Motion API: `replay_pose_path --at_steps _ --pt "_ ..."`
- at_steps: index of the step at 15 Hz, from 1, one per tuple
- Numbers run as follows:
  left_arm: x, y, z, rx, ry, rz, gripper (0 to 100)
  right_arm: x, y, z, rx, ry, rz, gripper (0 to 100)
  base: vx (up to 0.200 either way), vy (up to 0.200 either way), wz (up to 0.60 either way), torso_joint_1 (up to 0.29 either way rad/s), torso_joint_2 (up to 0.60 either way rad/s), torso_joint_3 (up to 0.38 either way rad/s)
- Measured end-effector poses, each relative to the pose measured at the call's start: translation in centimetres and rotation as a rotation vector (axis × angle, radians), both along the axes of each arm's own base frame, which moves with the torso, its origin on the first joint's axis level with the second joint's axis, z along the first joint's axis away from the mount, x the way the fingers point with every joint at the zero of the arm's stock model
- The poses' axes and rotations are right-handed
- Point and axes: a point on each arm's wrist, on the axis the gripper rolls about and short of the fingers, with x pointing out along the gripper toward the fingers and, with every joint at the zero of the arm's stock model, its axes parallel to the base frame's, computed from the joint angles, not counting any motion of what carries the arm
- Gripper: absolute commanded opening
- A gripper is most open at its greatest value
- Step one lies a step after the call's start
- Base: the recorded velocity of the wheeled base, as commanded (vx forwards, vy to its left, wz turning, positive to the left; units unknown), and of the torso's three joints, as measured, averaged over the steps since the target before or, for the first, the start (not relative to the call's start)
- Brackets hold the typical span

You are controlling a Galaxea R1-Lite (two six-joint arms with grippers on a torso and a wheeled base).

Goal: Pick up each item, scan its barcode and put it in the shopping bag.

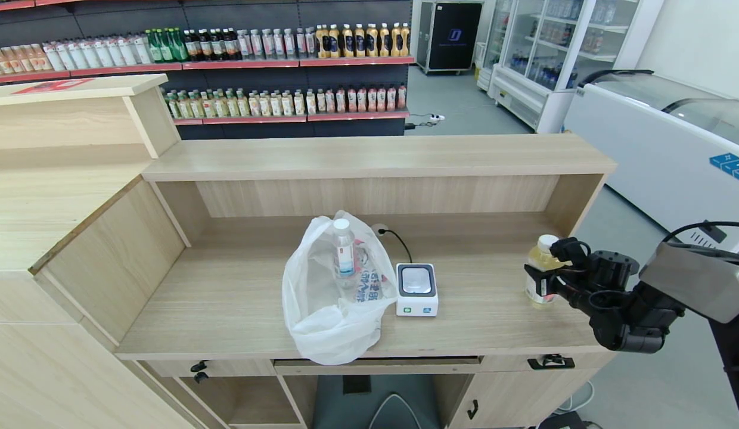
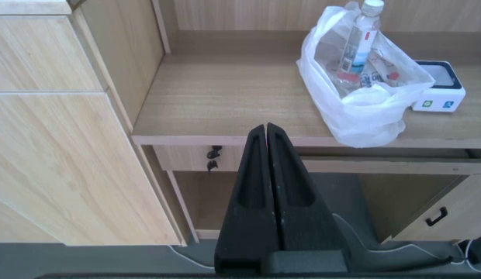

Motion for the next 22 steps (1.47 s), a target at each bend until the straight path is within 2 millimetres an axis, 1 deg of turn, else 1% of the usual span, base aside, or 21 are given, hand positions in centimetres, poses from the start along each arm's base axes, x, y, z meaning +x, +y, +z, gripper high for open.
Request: replay_pose_path --at_steps 6,8,10,11,13,14,15,17,19,20,22 --pt "0.0 0.0 0.0 0.000 0.000 0.001 0 0.1 0.0 0.1 -0.001 -0.006 -0.002 0 0.000 0.000 0.00 0.000 0.00 0.000" --pt "0.0 0.0 0.0 0.000 0.000 0.000 0 0.1 -0.1 0.4 0.020 0.012 -0.039 0 0.000 0.000 0.00 0.000 0.00 0.000" --pt "0.0 0.0 0.0 0.000 0.000 0.000 0 -0.1 0.1 1.6 0.087 0.060 -0.060 0 0.000 0.000 0.00 0.000 0.00 0.000" --pt "0.0 0.0 0.0 0.000 0.000 0.000 0 -0.3 0.2 3.0 0.125 0.079 -0.064 0 0.000 0.000 0.00 0.000 0.00 0.000" --pt "0.0 0.0 0.0 0.000 0.000 0.000 0 -1.0 0.8 6.7 0.211 0.093 -0.042 0 0.000 0.000 0.00 0.000 0.00 0.000" --pt "0.0 0.0 0.0 0.000 0.000 0.001 0 -1.7 1.1 8.9 0.259 0.098 -0.015 0 0.000 0.000 0.00 0.000 0.00 0.000" --pt "0.0 0.0 0.0 0.000 0.000 0.001 0 -2.6 1.4 11.7 0.313 0.098 0.031 0 0.000 0.000 0.00 0.000 0.00 0.000" --pt "0.0 0.0 0.0 0.000 0.000 0.001 0 -5.2 2.3 17.0 0.421 0.118 0.148 0 0.000 0.000 0.00 0.000 0.00 0.000" --pt "0.0 0.0 0.0 0.000 0.000 0.001 0 -8.5 3.8 22.2 0.525 0.130 0.293 0 0.000 0.000 0.00 0.000 0.00 0.000" --pt "0.0 0.0 0.0 0.000 0.000 0.000 0 -10.2 4.9 24.5 0.564 0.132 0.372 0 0.000 0.000 0.00 0.000 0.00 0.000" --pt "0.0 0.0 0.0 0.000 0.000 0.000 0 -13.2 7.1 27.8 0.581 0.117 0.515 0 0.000 0.000 0.00 0.000 0.00 0.000"
